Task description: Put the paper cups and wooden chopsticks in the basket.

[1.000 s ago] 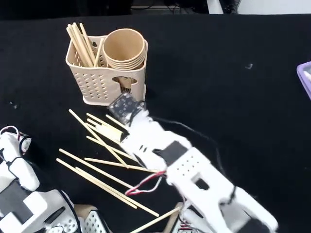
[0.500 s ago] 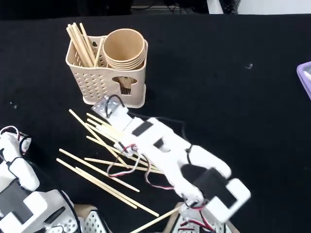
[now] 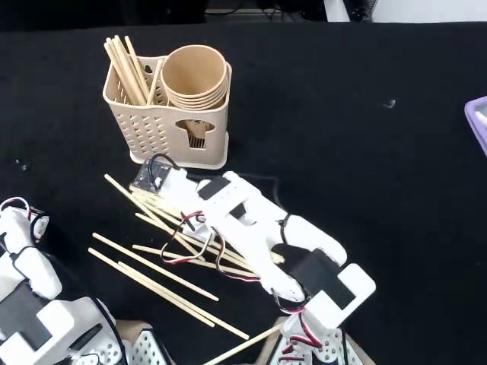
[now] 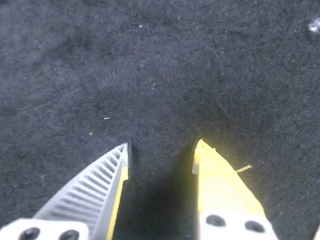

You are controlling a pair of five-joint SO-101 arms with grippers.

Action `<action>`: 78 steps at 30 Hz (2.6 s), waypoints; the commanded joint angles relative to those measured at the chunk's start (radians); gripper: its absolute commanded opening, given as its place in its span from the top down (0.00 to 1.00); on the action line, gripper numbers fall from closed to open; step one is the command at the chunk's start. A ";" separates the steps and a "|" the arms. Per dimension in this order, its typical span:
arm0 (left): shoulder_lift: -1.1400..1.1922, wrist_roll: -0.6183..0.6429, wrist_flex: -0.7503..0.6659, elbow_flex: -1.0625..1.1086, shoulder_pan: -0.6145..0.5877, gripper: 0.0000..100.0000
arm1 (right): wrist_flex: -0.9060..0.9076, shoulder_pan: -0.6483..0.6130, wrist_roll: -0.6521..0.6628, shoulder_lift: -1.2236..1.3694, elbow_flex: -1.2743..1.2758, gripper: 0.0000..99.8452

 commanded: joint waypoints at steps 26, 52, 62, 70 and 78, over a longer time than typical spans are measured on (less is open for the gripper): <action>0.005 0.003 -0.003 -0.053 0.013 0.79 | 0.183 -0.003 -0.087 -0.680 -0.084 0.99; 0.005 0.003 -0.003 -0.053 0.013 0.79 | -0.037 -0.009 -0.319 -0.739 -0.364 0.99; 0.005 0.003 -0.003 -0.053 0.013 0.79 | -0.382 -0.008 -0.482 -0.697 -0.348 0.99; 0.005 0.003 -0.003 -0.053 0.013 0.79 | -0.718 -0.002 -0.496 -0.503 -0.355 0.99; 0.005 0.003 -0.003 -0.053 0.015 0.79 | -0.937 0.011 -0.494 -0.338 -0.429 0.99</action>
